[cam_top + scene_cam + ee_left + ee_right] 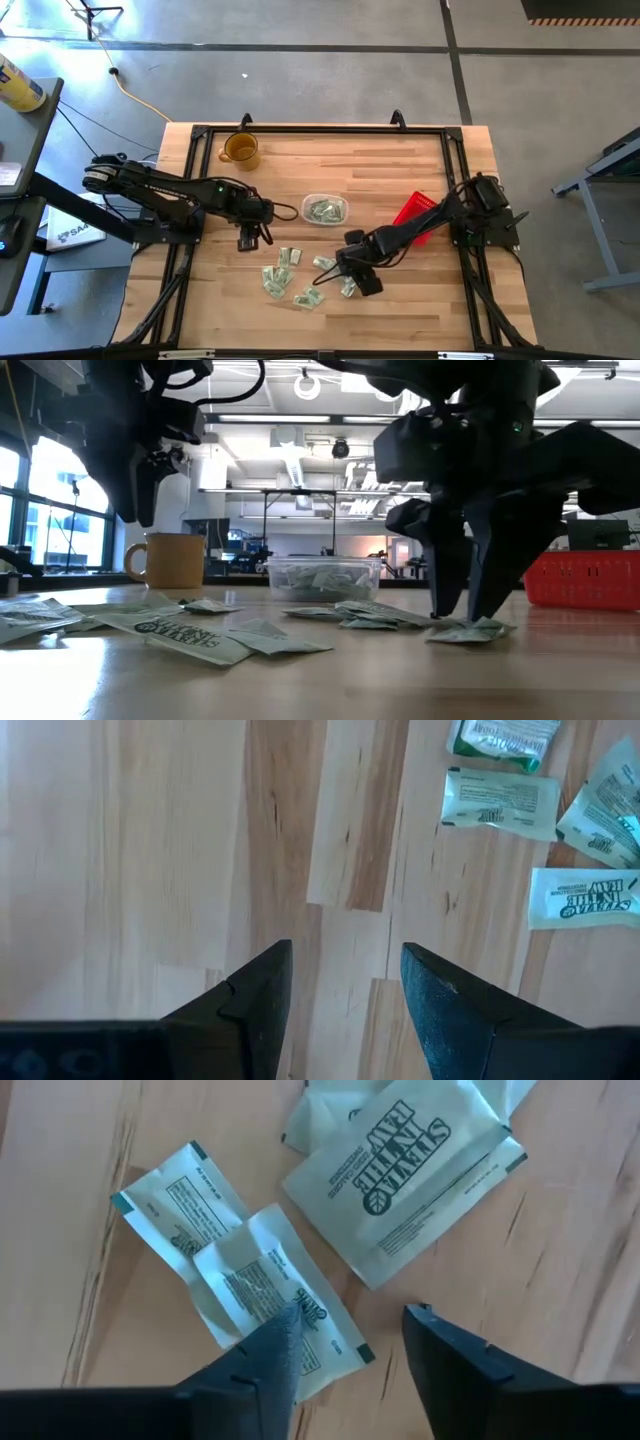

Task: Pick and place items into bin
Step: Put the white stevia packet into the transparent bin

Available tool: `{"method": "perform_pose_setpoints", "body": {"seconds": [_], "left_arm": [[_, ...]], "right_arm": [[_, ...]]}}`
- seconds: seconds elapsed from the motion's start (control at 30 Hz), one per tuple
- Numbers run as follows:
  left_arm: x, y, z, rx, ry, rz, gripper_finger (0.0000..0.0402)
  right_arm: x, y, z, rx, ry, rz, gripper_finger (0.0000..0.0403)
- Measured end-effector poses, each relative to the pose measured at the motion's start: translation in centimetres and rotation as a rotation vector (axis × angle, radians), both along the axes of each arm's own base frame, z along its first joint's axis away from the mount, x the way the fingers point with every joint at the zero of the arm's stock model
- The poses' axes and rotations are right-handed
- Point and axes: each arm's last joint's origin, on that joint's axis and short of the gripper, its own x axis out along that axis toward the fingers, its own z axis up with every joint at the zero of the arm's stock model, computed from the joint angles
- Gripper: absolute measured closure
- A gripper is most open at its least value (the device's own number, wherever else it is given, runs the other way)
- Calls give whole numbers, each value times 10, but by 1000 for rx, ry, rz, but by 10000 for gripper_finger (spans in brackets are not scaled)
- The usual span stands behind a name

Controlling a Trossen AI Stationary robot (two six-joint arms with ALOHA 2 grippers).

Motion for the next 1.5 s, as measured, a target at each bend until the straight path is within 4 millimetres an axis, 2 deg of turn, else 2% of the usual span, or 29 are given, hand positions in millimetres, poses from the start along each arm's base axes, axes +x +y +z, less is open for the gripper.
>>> {"method": "perform_pose_setpoints", "body": {"seconds": [0.13,0.33,0.4,0.5,0.57,0.7,0.8,0.93,1.0,1.1,1.2,1.37,1.5], "left_arm": [[1,0,0,-1,-6,-1,181],[1,0,0,-3,-13,6,181],[1,0,0,-6,-14,18,181],[1,0,0,-9,-14,27,181],[1,0,0,-10,-14,32,181],[1,0,0,-10,-16,36,181],[2,0,0,-10,-19,36,181],[3,0,1,3,-31,40,181],[2,0,1,6,-28,41,181],[2,0,1,6,-28,41,181],[2,0,1,7,-28,41,181],[3,1,1,41,-40,39,181],[3,1,1,45,-37,33,181]], "right_arm": [[-2,-2,0,-68,3,-17,267],[4,-22,0,-148,-18,-95,372],[7,-33,0,-153,-22,-141,395],[14,-53,5,-152,-30,-253,392],[20,-67,17,-178,-63,-313,399],[38,-89,68,-226,-252,-397,400],[46,-108,89,-228,-311,-431,401],[46,-132,92,-105,-261,-407,402],[43,-130,89,-73,-208,-375,400],[35,-115,85,-51,-106,-279,378],[26,-99,81,-48,-16,-188,329],[33,-87,75,-74,-56,-138,222],[40,-86,53,-69,-2,-94,154]]}}
